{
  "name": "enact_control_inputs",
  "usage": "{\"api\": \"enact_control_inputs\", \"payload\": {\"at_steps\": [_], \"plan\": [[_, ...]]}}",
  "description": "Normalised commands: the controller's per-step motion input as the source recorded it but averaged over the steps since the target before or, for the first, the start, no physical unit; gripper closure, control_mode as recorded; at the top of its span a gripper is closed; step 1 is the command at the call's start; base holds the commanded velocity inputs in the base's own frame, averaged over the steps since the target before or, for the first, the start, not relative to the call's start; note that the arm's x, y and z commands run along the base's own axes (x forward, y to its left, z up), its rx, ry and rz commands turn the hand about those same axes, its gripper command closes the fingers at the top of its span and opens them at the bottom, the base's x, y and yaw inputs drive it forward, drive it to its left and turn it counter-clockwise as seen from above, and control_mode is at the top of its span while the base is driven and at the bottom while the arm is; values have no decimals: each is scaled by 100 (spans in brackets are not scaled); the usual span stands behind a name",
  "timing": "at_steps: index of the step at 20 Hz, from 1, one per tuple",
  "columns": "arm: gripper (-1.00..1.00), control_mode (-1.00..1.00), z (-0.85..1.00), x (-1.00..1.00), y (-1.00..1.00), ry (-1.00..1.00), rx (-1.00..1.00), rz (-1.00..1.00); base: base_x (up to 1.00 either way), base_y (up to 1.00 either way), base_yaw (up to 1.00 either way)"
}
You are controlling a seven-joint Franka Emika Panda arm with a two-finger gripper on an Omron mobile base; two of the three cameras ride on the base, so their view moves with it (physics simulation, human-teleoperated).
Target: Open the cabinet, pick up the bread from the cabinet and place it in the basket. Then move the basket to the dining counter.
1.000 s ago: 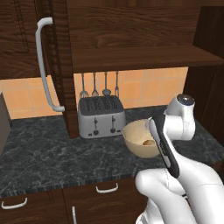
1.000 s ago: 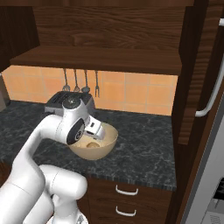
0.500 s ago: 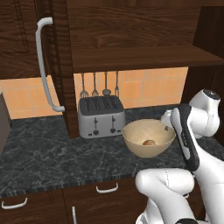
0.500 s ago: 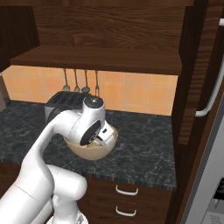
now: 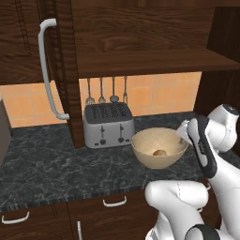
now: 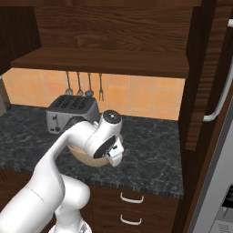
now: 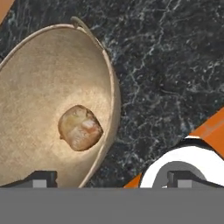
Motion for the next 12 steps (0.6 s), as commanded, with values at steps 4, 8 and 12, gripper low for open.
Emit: {"api": "enact_control_inputs", "payload": {"at_steps": [4, 8, 12], "plan": [[-100, -100, -36, 49, 0, 10, 4, -5, 0, 0, 0], [-100, -100, -43, 47, 0, 12, 3, -1, 0, 0, 0], [-100, -100, -37, 25, 0, 6, 0, 0, 0, 0, 0]]}}
